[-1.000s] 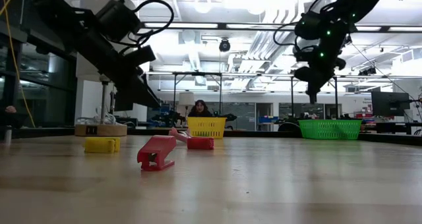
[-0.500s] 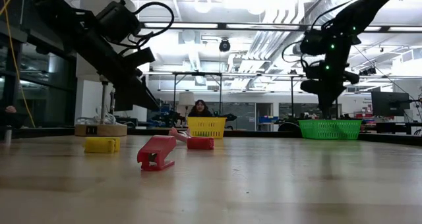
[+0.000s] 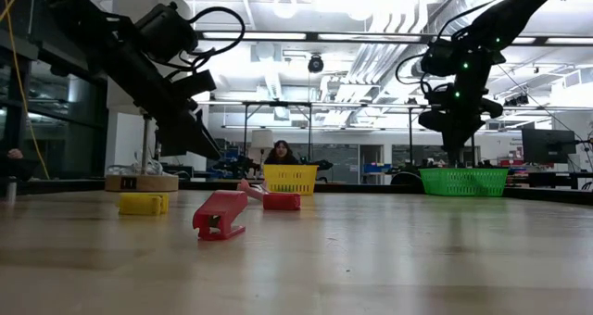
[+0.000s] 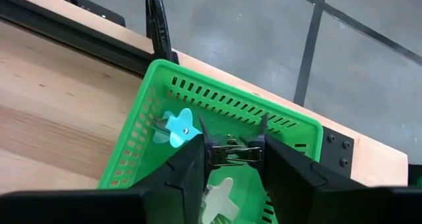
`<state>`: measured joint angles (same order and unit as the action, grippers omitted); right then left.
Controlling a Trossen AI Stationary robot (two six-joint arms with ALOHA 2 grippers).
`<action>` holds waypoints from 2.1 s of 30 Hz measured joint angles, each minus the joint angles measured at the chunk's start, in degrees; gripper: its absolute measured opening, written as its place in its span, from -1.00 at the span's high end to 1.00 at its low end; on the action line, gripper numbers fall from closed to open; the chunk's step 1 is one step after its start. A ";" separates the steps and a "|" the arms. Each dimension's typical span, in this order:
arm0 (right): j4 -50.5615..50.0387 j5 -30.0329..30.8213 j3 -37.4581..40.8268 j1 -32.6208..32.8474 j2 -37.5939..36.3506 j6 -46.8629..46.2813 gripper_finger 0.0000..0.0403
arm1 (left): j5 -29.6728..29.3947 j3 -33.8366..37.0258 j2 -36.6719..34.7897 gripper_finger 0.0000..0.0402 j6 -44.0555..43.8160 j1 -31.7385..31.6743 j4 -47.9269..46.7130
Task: Pick and place Stapler, Stapler remover, tape
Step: Put the black staple remover into the green bin, then put the pink staple remover into the green bin
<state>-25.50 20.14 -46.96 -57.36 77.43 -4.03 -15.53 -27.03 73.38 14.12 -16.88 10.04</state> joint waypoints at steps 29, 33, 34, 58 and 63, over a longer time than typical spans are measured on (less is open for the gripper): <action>1.15 0.73 -0.02 0.00 0.00 -13.67 -0.07 | 0.08 0.00 0.00 -0.01 -0.93 0.00 -0.45; 0.61 0.69 -0.04 0.02 0.00 -14.16 -0.11 | 0.09 0.00 0.00 -0.01 -0.93 0.00 -1.47; 0.36 0.48 -0.04 0.02 0.00 -14.31 -0.11 | 0.11 0.00 0.00 -0.01 -0.93 0.00 -1.60; 9.24 -12.32 -0.07 10.03 0.00 -4.14 -0.10 | 11.35 0.00 0.00 -0.01 5.70 0.04 -1.92; 11.74 -18.14 -0.09 14.91 0.00 -0.90 -0.10 | 12.00 0.00 -0.02 -0.01 7.95 0.00 0.13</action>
<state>-13.76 2.00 -47.05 -42.45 77.43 -4.93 -3.53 -27.03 73.36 22.06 -16.88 10.17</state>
